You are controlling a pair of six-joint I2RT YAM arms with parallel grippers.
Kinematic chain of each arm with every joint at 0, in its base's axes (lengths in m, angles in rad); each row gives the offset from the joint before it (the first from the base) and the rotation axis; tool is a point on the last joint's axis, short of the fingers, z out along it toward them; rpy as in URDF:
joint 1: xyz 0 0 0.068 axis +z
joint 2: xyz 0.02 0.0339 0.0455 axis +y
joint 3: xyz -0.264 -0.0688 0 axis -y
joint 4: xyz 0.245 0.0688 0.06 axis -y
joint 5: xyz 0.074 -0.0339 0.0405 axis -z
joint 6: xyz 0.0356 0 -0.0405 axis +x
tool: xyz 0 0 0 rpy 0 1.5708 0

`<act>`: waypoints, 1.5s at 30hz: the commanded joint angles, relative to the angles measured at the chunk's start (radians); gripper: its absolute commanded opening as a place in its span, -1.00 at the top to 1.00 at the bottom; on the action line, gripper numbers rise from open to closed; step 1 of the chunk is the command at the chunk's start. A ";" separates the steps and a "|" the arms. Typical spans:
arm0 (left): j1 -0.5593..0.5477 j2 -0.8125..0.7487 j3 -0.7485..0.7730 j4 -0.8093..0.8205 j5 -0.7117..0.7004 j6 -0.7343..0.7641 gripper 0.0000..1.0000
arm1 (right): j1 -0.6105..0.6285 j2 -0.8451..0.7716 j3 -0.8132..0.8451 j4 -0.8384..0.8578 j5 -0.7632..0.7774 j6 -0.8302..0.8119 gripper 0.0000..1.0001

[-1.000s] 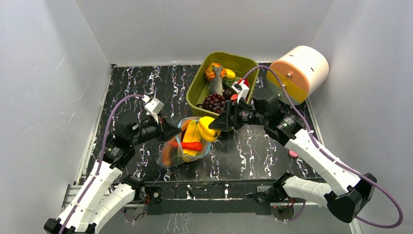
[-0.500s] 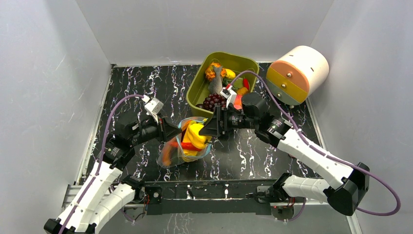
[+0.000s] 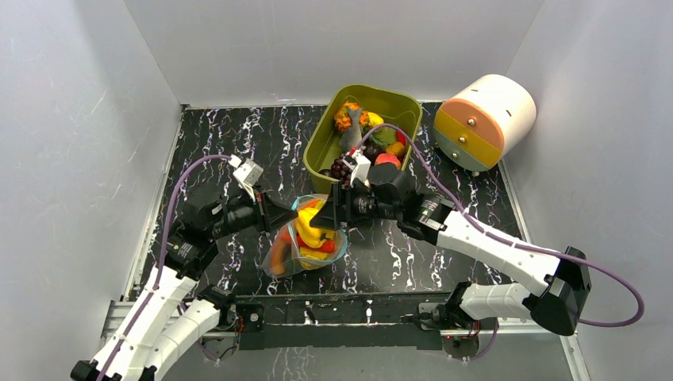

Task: Place the food in the zip-top bag and seal the zipper
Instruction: Place the fake vegetable in the zipper food storage bag.

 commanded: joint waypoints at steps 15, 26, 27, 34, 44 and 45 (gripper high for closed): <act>-0.001 -0.062 0.020 0.146 0.084 -0.104 0.88 | 0.212 0.072 -0.031 0.094 0.427 -0.060 0.04; -0.001 -0.068 0.026 0.059 0.076 -0.025 0.89 | 0.215 -0.030 0.099 -0.028 0.363 -0.284 -0.79; -0.001 -0.068 0.028 0.051 0.078 -0.014 0.89 | 0.215 -0.034 0.115 -0.053 0.361 -0.311 -0.87; -0.001 -0.057 0.056 -0.027 0.104 0.072 0.88 | 0.215 -0.100 0.179 -0.192 0.294 -0.507 -0.73; -0.001 -0.012 0.145 -0.182 0.174 0.222 0.87 | 0.215 -0.327 0.024 -0.265 0.156 -0.955 -0.28; -0.001 -0.011 0.150 -0.189 0.184 0.234 0.86 | 0.215 -0.339 0.007 -0.263 0.173 -0.973 -0.22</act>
